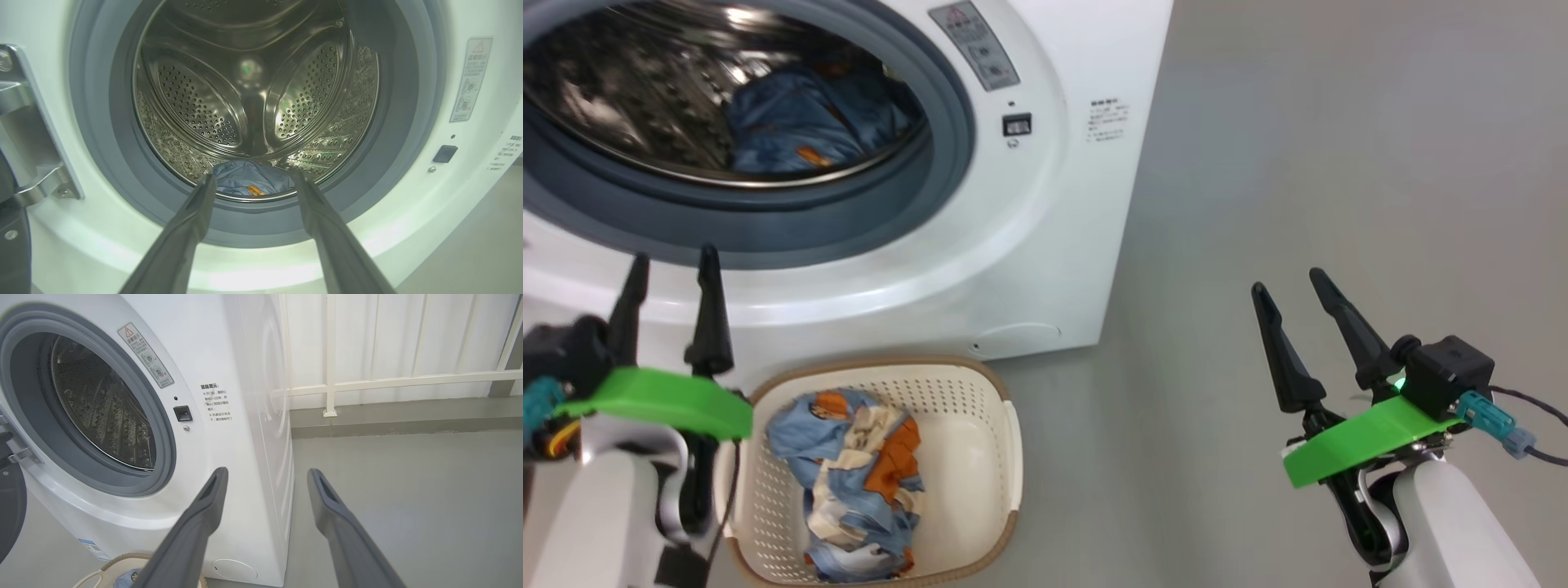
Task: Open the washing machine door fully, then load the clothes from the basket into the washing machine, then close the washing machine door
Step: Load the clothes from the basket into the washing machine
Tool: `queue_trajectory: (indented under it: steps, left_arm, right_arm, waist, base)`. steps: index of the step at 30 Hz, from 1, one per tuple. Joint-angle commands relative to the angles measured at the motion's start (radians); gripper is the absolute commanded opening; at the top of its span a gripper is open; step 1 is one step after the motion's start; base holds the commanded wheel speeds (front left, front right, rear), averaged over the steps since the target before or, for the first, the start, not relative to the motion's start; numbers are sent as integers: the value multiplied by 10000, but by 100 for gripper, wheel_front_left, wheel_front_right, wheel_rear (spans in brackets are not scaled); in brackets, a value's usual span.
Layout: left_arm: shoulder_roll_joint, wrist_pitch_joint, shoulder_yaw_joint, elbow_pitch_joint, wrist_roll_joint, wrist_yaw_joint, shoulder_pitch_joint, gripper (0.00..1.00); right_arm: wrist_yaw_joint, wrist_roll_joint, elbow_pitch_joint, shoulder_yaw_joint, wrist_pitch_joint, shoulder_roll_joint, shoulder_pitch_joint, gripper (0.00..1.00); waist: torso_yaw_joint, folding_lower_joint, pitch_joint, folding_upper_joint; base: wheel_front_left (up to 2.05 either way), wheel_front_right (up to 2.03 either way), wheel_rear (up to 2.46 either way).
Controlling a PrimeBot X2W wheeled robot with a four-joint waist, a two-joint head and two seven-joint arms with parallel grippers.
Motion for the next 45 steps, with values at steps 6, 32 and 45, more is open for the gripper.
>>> queue_trajectory:
  steps: [6,32,45]
  left_arm:
    - [107,-55,652,-1067,238,-25,1019,100]
    - [-971,-55,1209,-2879,966,-25,3511,100]
    - [-1065,-55,1216,-2925,1002,-25,3473,100]
  right_arm:
    - [16,306,-139,184,-49,-52,385,100]
    - [16,508,-114,419,-49,-483,1024,100]
    - [16,500,-109,388,-49,-446,956,100]
  waist:
    - [504,0,-848,0]
    - [718,0,-1489,0]
    - [670,0,-1442,0]
  base:
    - [0,0,0]
    - [0,0,0]
    - [0,0,0]
